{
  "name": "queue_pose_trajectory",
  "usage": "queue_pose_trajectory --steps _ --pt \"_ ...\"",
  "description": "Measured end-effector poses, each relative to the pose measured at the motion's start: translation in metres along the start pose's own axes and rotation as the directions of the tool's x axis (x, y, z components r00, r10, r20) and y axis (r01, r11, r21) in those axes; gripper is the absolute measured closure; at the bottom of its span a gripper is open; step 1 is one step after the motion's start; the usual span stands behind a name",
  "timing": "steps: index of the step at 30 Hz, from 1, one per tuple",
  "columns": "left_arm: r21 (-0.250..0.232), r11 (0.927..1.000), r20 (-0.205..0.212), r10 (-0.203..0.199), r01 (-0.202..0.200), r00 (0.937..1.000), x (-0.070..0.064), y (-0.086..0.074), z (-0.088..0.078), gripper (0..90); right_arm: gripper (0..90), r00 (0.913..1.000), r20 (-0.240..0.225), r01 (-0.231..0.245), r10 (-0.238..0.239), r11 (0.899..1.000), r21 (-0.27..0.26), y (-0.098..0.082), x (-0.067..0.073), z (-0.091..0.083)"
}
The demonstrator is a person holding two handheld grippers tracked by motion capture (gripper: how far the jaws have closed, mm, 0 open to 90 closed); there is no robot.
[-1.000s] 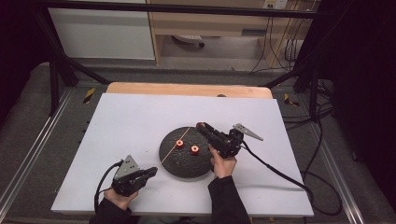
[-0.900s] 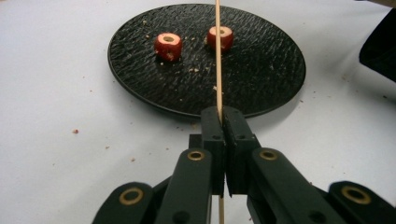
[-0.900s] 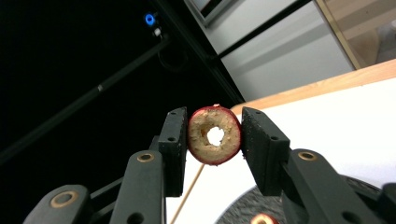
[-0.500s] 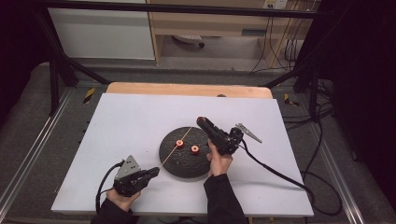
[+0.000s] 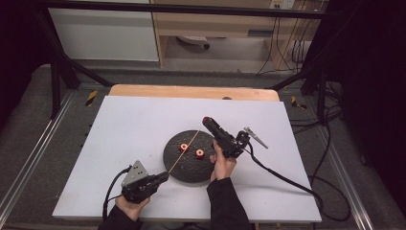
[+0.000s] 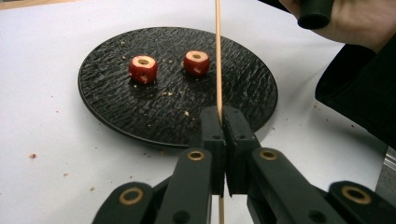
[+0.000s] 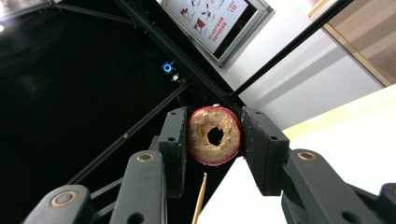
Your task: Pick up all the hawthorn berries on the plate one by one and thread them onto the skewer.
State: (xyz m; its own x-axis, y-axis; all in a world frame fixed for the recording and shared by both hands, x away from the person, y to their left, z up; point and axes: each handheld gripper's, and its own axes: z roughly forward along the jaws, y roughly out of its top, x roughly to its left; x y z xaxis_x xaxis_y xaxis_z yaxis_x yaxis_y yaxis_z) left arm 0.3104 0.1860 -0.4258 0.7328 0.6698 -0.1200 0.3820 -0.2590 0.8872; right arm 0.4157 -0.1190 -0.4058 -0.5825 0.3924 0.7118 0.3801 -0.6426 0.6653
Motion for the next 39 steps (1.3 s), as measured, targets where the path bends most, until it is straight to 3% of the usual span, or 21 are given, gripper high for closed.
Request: queue_pose_trajectory --steps 14,39 --pt "-0.01 0.9999 0.013 -0.013 0.013 0.9998 -0.005 -0.001 0.005 87.9 62.4 0.9995 -0.019 -0.024 0.024 0.999 -0.036 -0.007 -0.003 0.002" --pt "-0.029 0.9987 0.004 -0.041 0.041 0.9991 -0.006 -0.001 0.009 87.9 62.6 0.9983 -0.022 -0.055 0.055 0.998 -0.015 -0.021 -0.004 0.002"
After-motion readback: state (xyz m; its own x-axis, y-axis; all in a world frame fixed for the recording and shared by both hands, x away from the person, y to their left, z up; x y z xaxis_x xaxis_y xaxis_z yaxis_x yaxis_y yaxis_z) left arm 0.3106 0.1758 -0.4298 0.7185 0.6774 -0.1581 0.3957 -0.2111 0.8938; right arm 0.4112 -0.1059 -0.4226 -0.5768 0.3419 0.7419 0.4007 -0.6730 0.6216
